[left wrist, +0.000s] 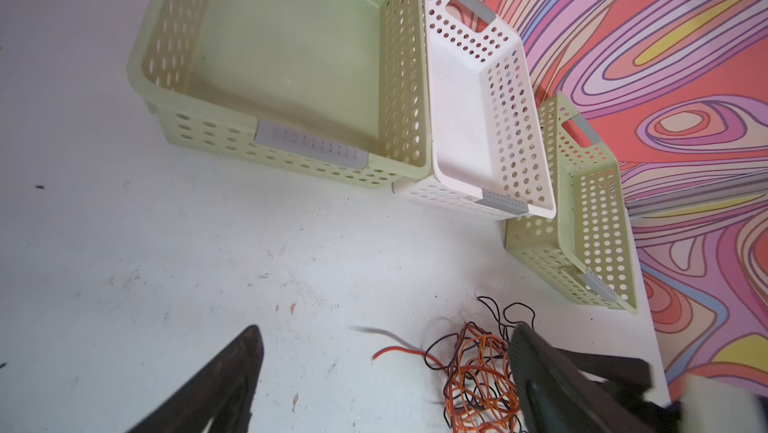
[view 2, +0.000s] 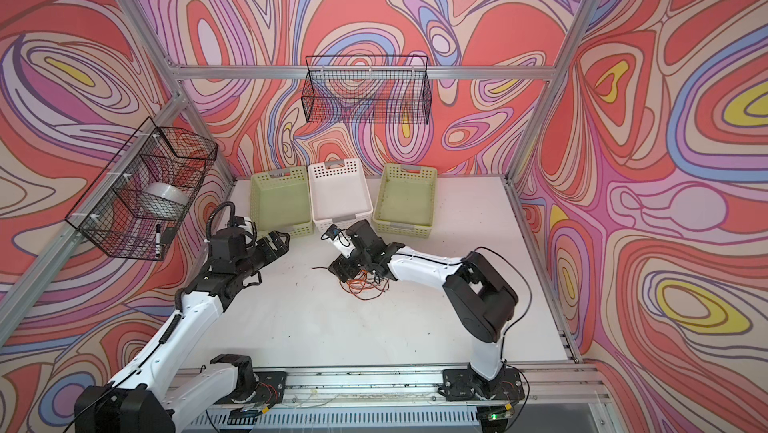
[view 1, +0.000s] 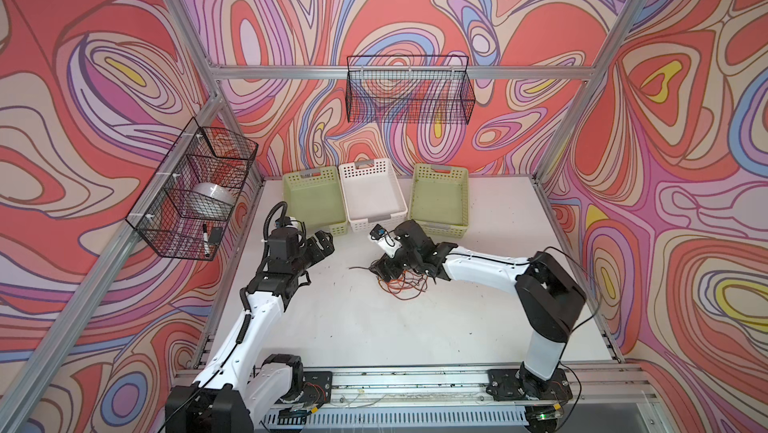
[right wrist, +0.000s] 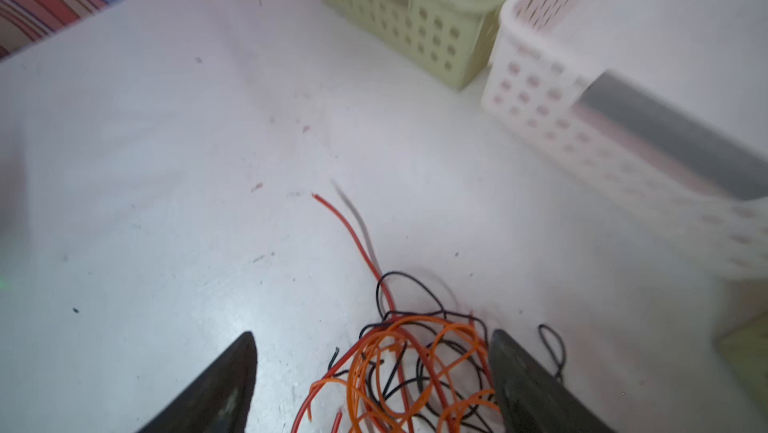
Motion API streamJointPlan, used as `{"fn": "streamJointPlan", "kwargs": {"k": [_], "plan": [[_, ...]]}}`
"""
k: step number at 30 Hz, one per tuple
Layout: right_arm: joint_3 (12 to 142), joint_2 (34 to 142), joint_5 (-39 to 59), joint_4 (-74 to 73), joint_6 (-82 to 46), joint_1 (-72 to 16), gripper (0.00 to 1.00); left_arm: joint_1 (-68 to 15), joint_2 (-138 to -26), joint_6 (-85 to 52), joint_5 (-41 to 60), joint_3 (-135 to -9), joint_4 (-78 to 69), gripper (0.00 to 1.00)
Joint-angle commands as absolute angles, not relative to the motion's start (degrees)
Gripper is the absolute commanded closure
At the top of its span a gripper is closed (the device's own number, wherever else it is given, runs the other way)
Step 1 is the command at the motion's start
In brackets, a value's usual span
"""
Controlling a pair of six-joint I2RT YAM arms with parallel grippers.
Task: Untangle the cables
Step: 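Move both grippers toward the tangled wire pile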
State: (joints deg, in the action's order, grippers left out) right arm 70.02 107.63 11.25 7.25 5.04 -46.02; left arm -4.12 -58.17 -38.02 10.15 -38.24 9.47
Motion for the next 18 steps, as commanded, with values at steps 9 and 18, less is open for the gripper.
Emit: {"fn": "streamJointPlan", "kwargs": {"k": [9, 18], "plan": [[75.0, 116.0, 4.3, 15.0, 0.1, -45.4, 0.28, -6.9, -62.6, -43.5, 13.5, -37.8, 9.7, 0.06], [75.1, 117.0, 6.2, 15.0, 1.1, -45.4, 0.82, -11.9, -70.1, -49.5, 12.9, -41.0, 10.7, 0.07]]}}
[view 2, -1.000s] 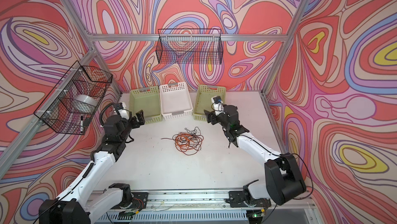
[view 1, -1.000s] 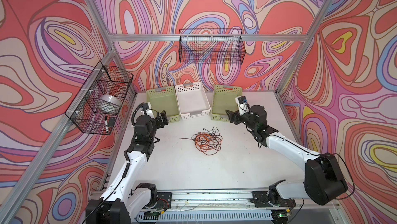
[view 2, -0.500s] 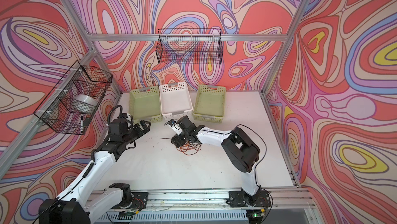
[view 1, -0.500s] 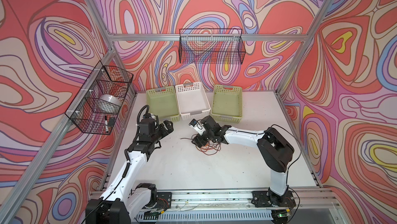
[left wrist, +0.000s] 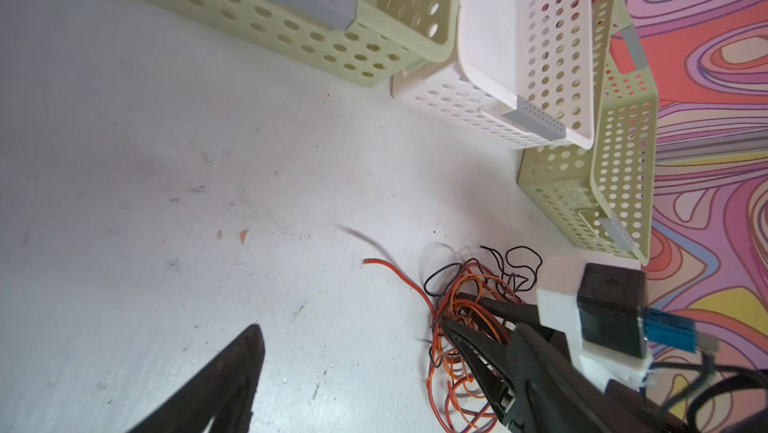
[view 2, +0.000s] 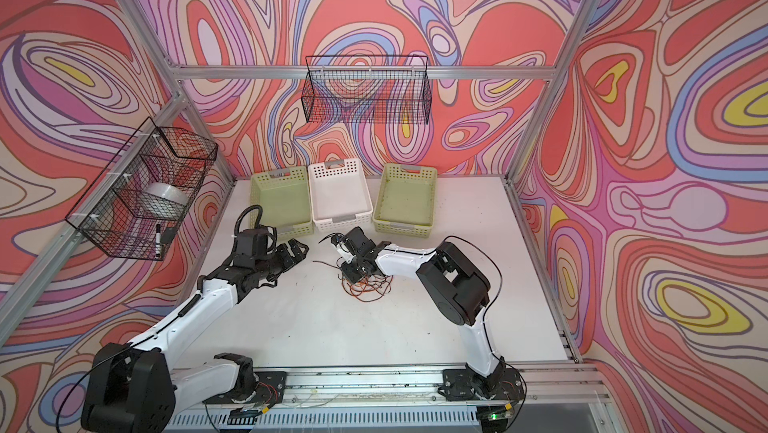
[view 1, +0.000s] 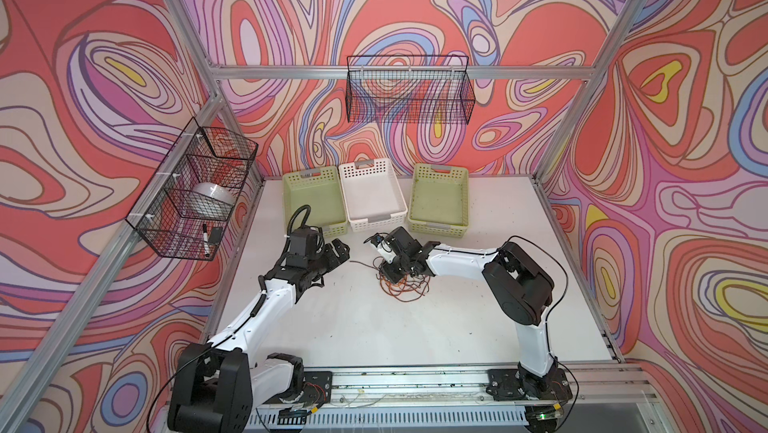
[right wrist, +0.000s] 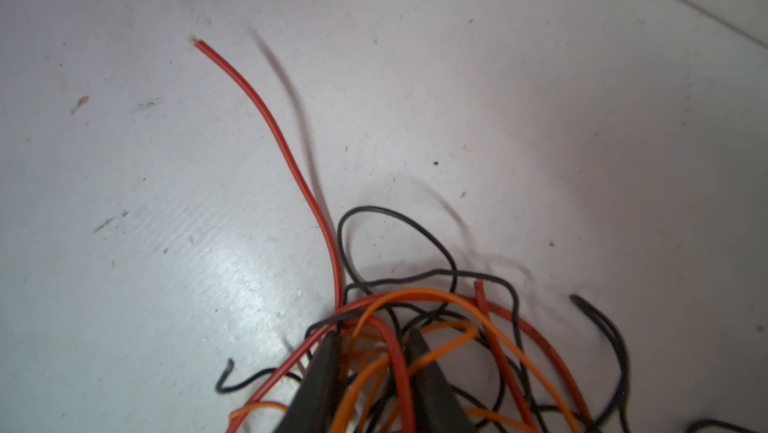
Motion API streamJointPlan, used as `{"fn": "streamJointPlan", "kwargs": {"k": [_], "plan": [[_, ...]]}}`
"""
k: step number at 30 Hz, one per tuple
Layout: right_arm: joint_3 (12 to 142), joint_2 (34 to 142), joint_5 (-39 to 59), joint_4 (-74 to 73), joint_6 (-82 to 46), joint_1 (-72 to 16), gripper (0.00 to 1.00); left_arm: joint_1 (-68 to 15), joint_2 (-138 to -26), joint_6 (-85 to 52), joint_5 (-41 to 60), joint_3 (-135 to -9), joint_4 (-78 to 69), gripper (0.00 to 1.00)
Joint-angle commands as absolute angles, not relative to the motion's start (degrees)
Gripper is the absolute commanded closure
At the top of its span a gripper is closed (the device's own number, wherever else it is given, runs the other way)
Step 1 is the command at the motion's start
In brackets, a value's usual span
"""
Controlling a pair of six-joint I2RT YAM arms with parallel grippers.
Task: Untangle the cables
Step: 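Move both grippers toward the tangled wire pile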
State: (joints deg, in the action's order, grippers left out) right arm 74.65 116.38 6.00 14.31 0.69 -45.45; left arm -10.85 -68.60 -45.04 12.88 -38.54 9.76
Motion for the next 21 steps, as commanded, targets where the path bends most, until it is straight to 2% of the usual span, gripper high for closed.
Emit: {"fn": "streamJointPlan", "kwargs": {"k": [1, 4, 9, 16, 21], "plan": [[75.0, 116.7, 6.1, 14.9, 1.0, -45.4, 0.89, -12.5, -71.1, -50.7, 12.7, -41.4, 10.9, 0.08], [73.4, 114.9, 7.5, 12.7, 0.5, -45.4, 1.00, -14.2, -72.9, -53.5, 12.1, -41.2, 9.2, 0.09], [68.8, 110.5, 10.0, 6.3, -1.2, -45.4, 1.00, -15.7, -75.2, -56.7, 11.3, -40.9, 7.4, 0.12], [67.1, 109.8, 10.5, 3.8, -3.4, -45.4, 1.00, -17.0, -75.6, -62.7, 8.4, -37.2, 4.6, 0.15], [66.8, 110.3, 10.5, 3.5, -3.7, -45.4, 1.00, -18.3, -79.3, -63.6, 8.9, -37.6, 4.2, 0.25]]}}
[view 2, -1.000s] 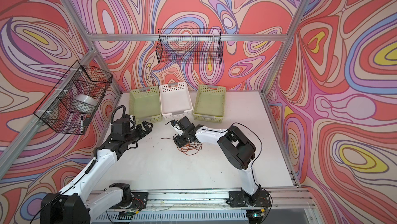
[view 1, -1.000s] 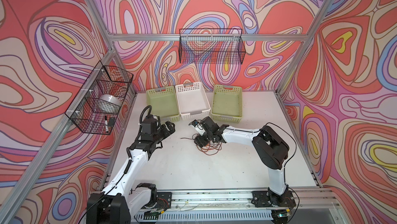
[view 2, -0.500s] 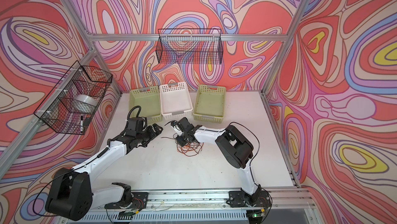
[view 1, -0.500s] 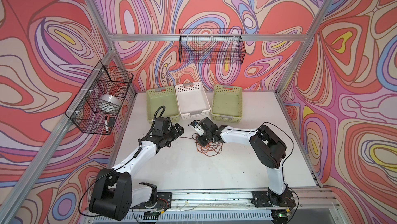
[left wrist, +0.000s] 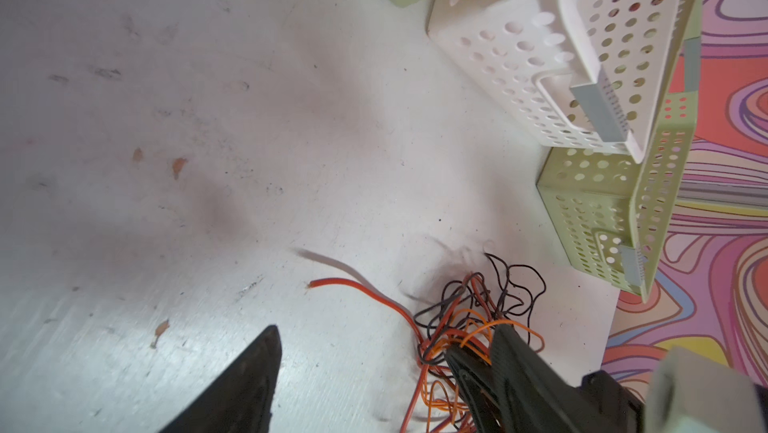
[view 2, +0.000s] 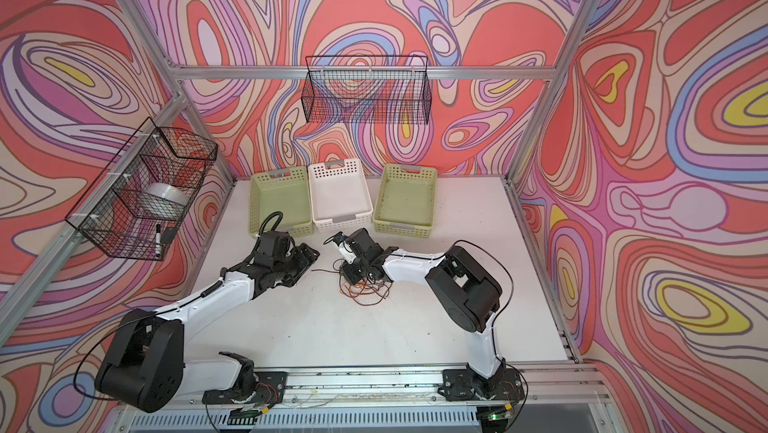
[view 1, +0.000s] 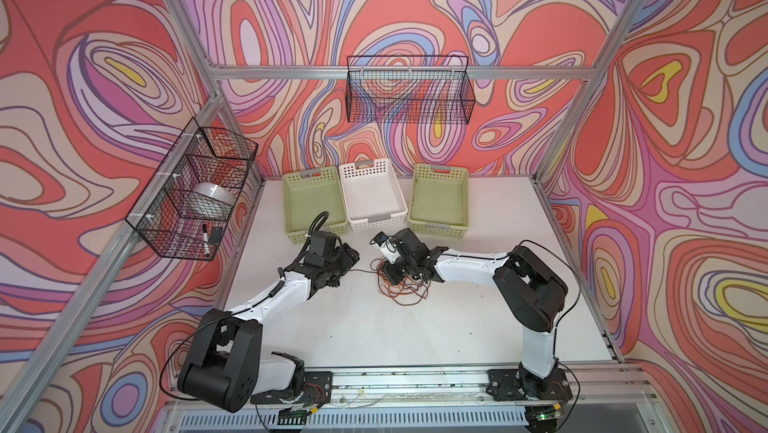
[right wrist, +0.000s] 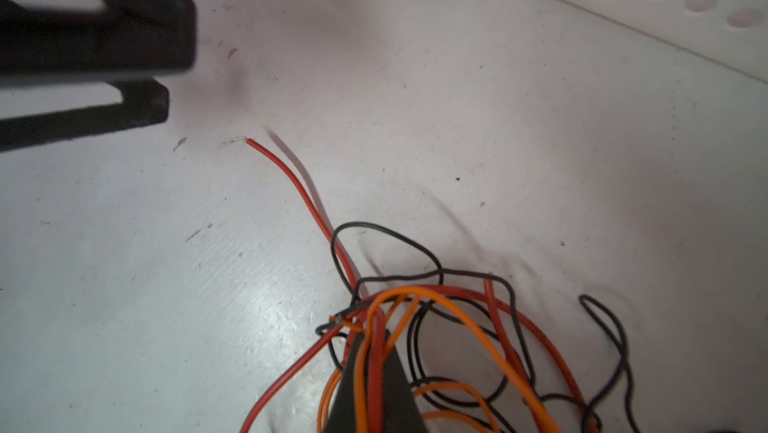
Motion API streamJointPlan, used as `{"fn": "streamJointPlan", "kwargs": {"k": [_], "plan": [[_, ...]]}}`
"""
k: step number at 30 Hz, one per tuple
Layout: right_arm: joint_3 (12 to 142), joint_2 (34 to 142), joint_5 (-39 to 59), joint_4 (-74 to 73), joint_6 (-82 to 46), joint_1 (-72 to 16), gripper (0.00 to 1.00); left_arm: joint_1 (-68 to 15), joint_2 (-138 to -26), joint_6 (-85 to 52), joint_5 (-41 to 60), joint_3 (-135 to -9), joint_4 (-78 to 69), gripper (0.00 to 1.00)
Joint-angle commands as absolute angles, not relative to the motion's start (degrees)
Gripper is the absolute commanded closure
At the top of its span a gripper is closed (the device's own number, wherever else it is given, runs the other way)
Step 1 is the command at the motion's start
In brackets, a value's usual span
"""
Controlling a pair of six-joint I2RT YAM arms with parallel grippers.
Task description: Untangle the cables
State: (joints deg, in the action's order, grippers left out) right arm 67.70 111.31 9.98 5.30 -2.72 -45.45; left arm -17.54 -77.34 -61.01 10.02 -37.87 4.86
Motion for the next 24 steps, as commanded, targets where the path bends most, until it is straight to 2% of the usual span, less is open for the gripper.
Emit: {"fn": "streamJointPlan", "kwargs": {"k": [1, 6, 16, 24], "plan": [[66.7, 110.5, 10.3, 3.5, -3.6, -45.4, 1.00, -18.7, -79.9, -63.7, 8.6, -37.6, 4.5, 0.26], [66.5, 110.6, 10.3, 3.4, -3.7, -45.4, 1.00, -20.0, -81.9, -65.1, 6.2, -36.5, 2.5, 0.30], [66.3, 111.0, 11.0, 3.6, -3.2, -45.4, 1.00, -20.5, -84.6, -65.0, 2.9, -35.4, -3.7, 0.48], [66.6, 111.6, 11.7, 3.6, -2.9, -45.4, 1.00, -20.6, -86.7, -65.1, 2.3, -34.5, -6.7, 0.57]]}}
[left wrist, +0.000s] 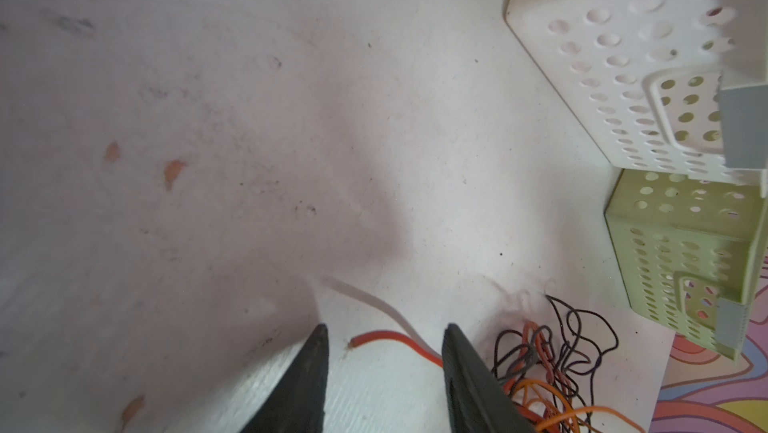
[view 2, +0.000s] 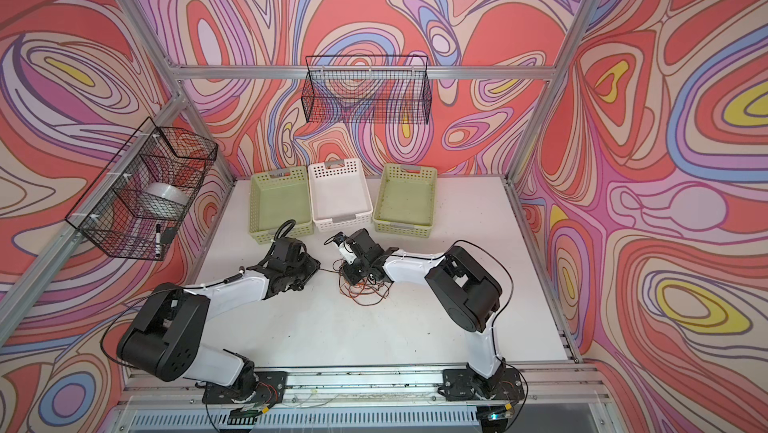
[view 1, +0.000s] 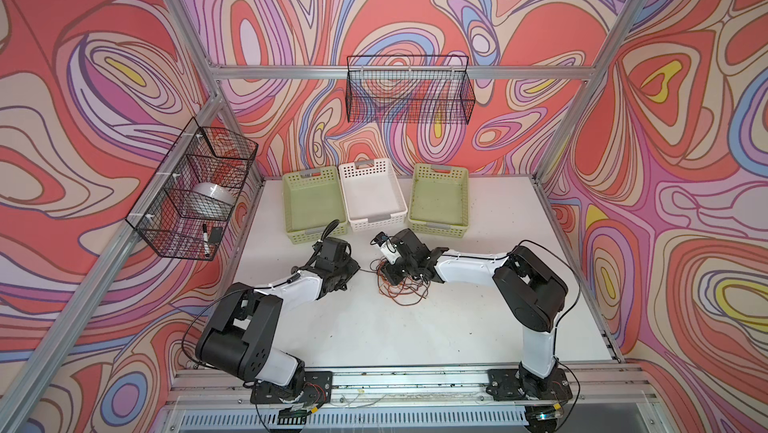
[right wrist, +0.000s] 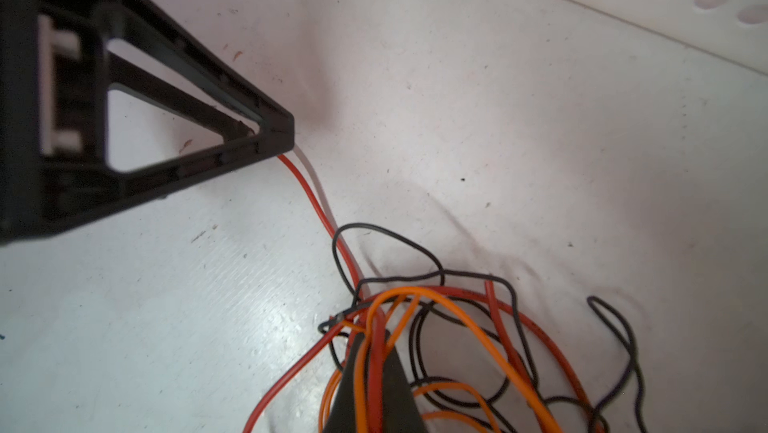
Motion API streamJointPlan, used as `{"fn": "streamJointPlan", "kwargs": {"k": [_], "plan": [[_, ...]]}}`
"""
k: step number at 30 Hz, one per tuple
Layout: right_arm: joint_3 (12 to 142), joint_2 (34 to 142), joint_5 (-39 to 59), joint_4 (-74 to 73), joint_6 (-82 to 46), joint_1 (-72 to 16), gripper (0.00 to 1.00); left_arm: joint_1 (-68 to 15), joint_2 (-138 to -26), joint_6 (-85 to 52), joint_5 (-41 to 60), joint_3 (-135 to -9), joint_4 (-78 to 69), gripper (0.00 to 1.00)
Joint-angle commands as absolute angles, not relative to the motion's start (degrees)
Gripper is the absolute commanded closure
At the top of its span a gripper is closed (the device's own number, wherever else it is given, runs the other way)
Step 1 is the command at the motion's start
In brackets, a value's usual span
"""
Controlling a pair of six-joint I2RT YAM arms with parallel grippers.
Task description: Untangle the cables
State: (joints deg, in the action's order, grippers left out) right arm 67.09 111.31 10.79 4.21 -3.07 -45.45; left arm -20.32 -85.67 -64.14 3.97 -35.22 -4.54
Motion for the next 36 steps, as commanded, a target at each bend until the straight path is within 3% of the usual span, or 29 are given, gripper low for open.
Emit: {"fn": "streamJointPlan", "kwargs": {"k": [1, 11, 15, 18, 22, 28, 29, 31, 33, 36], "plan": [[66.7, 111.7, 11.8, 3.6, -2.7, -45.4, 1.00, -20.6, -87.0, -65.1, 2.3, -34.3, -7.8, 0.58], [66.9, 111.8, 12.6, 4.0, -2.1, -45.4, 1.00, -20.8, -88.4, -63.0, 0.5, -34.9, -9.1, 0.72], [67.0, 111.7, 12.7, 4.0, -1.5, -45.4, 1.00, -20.9, -89.9, -62.8, 0.6, -35.0, -10.1, 0.72], [67.0, 111.7, 12.9, 4.0, -1.3, -45.4, 1.00, -20.9, -91.1, -62.5, 0.5, -35.7, -10.0, 0.63], [67.0, 111.6, 13.1, 4.2, -1.2, -45.4, 1.00, -21.0, -91.9, -61.8, 0.3, -36.4, -10.3, 0.74], [66.3, 110.8, 12.7, 3.6, -1.4, -45.3, 1.00, -21.3, -90.7, -60.5, 0.9, -36.2, -11.4, 1.00], [66.3, 110.3, 12.6, 3.5, -1.5, -45.3, 0.99, -21.4, -90.2, -60.3, 1.1, -36.1, -11.6, 1.00], [66.0, 109.2, 11.8, 3.3, -1.4, -45.2, 0.85, -21.6, -88.7, -59.5, 1.4, -35.8, -12.0, 1.00], [65.0, 106.9, 11.1, 2.6, -0.4, -44.8, 0.62, -21.9, -86.5, -57.5, 2.1, -36.3, -11.6, 1.00], [63.1, 102.2, 9.4, 1.2, 1.5, -43.8, 0.46, -23.1, -82.2, -52.9, 1.7, -38.6, -8.7, 1.00]]}}
